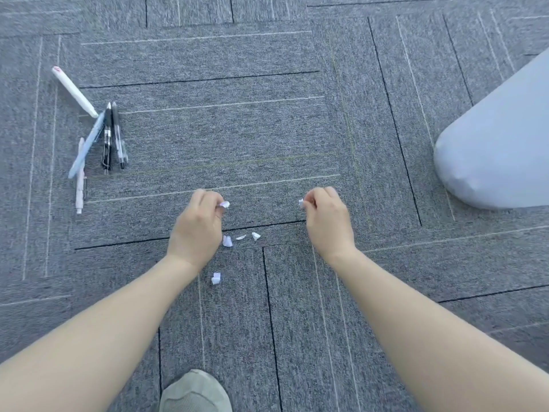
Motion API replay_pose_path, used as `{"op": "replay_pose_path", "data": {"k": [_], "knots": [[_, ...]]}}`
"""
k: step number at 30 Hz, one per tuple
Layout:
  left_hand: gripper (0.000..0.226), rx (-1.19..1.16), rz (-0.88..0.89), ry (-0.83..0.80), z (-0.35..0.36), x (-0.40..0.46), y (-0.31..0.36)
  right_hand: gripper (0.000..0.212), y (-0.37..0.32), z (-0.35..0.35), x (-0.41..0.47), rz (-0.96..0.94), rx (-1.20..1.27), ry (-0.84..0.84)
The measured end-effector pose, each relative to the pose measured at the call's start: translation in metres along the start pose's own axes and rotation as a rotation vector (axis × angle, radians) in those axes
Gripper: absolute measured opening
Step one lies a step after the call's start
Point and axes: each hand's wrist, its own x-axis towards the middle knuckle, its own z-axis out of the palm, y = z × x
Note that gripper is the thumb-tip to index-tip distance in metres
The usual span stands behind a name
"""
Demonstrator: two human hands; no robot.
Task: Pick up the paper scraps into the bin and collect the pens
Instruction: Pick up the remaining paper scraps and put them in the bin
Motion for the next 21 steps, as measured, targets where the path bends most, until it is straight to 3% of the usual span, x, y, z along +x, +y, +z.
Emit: {"op": "replay_pose_path", "data": {"k": [4,6,11,13,18,21], "knots": [[0.038,0.121,-0.18,-0.106,-0.004,0.009,-0.006,0.021,0.0,0.002,0.01,0.051,-0.082,-0.093],[0.049,0.218,-0.173,-0.193,0.002,0.011,-0.006,0.025,0.0,0.004,0.011,0.036,-0.138,-0.115],[0.013,0.253,-0.084,-0.185,0.004,0.024,-0.01,0.014,-0.003,0.004,0.019,0.034,-0.175,-0.111],[0.015,0.238,-0.048,-0.199,0.004,0.025,-0.013,0.01,-0.002,0.003,0.021,0.0,-0.193,-0.146],[0.01,0.055,-0.088,-0.129,-0.003,0.01,-0.021,0.012,0.006,-0.003,0.018,0.21,0.308,-0.073],[0.009,0.023,-0.058,-0.101,-0.004,-0.007,-0.023,0.011,0.015,-0.006,0.009,0.251,0.365,-0.023]]}}
